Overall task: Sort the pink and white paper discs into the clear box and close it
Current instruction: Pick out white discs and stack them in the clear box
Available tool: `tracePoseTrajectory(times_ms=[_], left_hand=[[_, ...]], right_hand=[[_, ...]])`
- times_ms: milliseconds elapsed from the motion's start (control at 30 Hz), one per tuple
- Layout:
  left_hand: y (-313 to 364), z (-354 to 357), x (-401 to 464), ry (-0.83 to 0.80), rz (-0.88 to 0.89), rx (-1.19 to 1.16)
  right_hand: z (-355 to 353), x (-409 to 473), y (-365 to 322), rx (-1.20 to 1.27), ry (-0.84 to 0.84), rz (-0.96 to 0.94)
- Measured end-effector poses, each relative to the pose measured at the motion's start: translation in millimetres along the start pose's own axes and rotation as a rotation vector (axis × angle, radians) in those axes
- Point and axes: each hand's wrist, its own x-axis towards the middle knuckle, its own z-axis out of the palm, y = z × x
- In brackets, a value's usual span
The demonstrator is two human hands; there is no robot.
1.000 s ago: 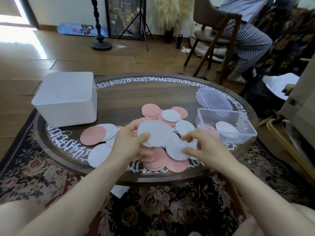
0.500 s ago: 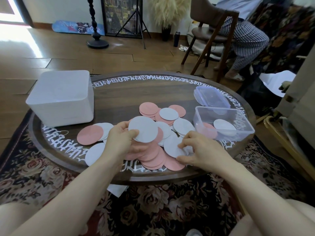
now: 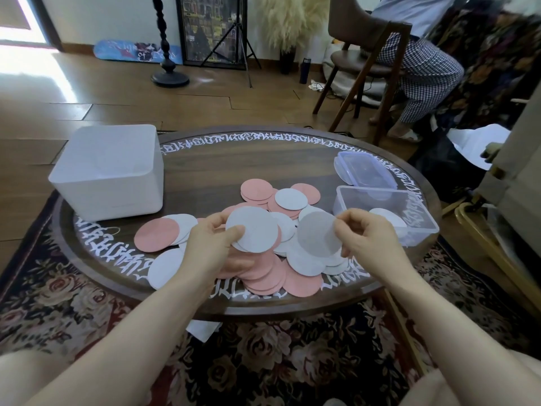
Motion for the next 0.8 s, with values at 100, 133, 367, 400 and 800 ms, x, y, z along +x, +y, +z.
tracePoseTrajectory(times_ms=[100,133,367,400,800], left_hand=[[1,4,-4,-0.035,-0.002,0.014],[1,6,-5,-0.059,-0.009,0.016],[-7,15,-14,-0.288,-0.011,-0.017],[-8,16,-15,-0.301,-0.005,-0.020],[-10,21,-17,-0.274,0.168,0.073]], right_hand=[[-1,-1,-4,0.275,-0.140,0.132],[0,-1,-4,0.331,-0.186,0.152],[17,-7,0,0.370,-0.280,0.178],[18,-8,-1,0.380,-0.275,0.175],[21,-9,-3,0.329,-0.290,0.063]])
